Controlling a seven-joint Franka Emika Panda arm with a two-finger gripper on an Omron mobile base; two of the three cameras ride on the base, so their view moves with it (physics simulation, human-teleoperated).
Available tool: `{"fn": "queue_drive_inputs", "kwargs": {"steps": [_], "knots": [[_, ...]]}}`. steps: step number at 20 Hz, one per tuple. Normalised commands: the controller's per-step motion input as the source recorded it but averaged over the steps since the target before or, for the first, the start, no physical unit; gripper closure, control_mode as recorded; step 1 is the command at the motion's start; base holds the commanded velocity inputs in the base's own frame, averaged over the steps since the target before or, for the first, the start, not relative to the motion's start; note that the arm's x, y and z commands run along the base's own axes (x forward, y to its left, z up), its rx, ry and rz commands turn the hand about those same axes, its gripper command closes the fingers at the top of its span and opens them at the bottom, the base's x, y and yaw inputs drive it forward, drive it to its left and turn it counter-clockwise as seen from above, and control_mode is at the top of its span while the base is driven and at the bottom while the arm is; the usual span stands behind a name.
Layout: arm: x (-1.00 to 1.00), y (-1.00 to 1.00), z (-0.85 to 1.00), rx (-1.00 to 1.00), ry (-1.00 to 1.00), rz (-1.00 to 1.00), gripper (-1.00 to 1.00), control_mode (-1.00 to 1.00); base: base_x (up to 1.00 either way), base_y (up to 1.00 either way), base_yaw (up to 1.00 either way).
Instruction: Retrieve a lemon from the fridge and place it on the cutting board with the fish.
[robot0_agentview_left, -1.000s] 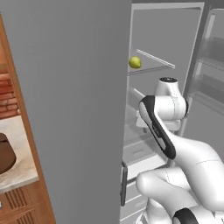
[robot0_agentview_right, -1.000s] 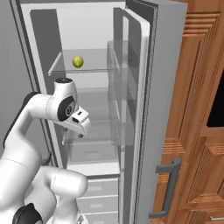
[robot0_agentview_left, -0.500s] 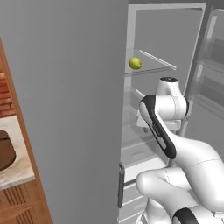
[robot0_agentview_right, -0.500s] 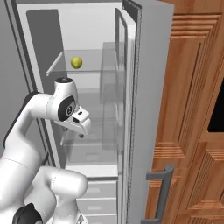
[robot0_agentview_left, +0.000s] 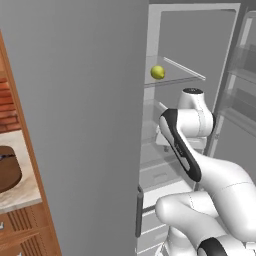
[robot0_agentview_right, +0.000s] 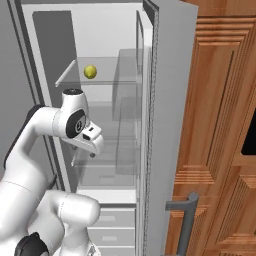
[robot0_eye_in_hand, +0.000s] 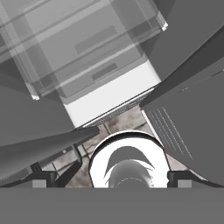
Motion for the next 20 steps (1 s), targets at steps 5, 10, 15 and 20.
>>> {"fn": "queue_drive_inputs", "kwargs": {"steps": [5, 10, 15, 20], "knots": [[0.00, 0.00, 0.00, 0.00, 0.00, 0.00, -1.00, 1.00, 0.00, 0.00, 0.01], [0.00, 0.00, 0.00, 0.00, 0.00, 0.00, -1.00, -1.00, 0.00, 0.00, 0.00], [0.00, 0.00, 0.14, -0.01, -0.13, 0.09, -1.00, -1.00, 0.00, 0.00, 0.00], [0.00, 0.00, 0.44, -0.07, -0.34, 0.26, -1.00, -1.00, 0.00, 0.00, 0.00]]}}
